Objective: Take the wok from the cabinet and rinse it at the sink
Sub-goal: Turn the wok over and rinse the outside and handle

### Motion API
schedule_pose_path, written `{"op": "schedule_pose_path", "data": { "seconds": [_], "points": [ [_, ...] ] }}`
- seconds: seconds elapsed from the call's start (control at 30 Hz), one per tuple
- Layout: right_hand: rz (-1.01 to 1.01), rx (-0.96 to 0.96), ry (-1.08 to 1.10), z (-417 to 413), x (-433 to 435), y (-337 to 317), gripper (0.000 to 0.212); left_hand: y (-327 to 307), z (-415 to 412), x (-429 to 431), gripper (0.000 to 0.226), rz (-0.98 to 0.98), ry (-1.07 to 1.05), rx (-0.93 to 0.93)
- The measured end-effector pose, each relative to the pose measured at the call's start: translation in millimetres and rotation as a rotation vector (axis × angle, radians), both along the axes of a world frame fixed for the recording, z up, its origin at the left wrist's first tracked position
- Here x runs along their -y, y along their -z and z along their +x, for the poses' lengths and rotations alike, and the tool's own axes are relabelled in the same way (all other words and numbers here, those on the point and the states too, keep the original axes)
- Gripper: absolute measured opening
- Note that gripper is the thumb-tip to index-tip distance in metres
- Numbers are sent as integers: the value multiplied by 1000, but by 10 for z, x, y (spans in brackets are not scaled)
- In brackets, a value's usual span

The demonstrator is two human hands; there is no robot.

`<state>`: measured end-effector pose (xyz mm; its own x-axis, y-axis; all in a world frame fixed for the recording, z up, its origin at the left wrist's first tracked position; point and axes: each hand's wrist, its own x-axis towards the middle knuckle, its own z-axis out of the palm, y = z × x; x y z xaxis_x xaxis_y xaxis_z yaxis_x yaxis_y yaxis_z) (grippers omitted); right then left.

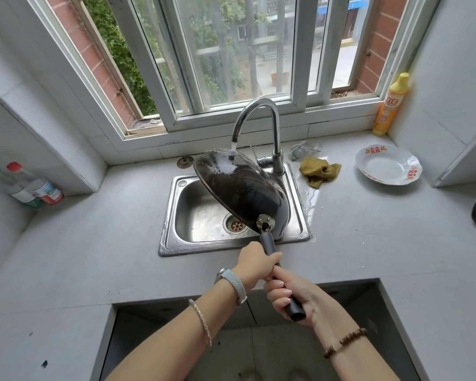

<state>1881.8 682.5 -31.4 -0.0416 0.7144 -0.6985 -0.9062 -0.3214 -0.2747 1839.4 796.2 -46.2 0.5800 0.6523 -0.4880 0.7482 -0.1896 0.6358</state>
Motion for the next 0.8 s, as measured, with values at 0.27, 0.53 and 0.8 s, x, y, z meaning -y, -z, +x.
{"op": "schedule_pose_path", "data": {
  "seconds": [0.27,0.53,0.8],
  "points": [
    [-98,157,-104,-117,-136,106,16,197,-236,-110,53,-214,-98,102],
    [-164,270,-175,-220,-266,138,14,350,-414,-147,45,-414,-206,236],
    [-205,343,-233,-225,-360,115,10,378,-482,-135,28,-540,-267,337]
  ]
}}
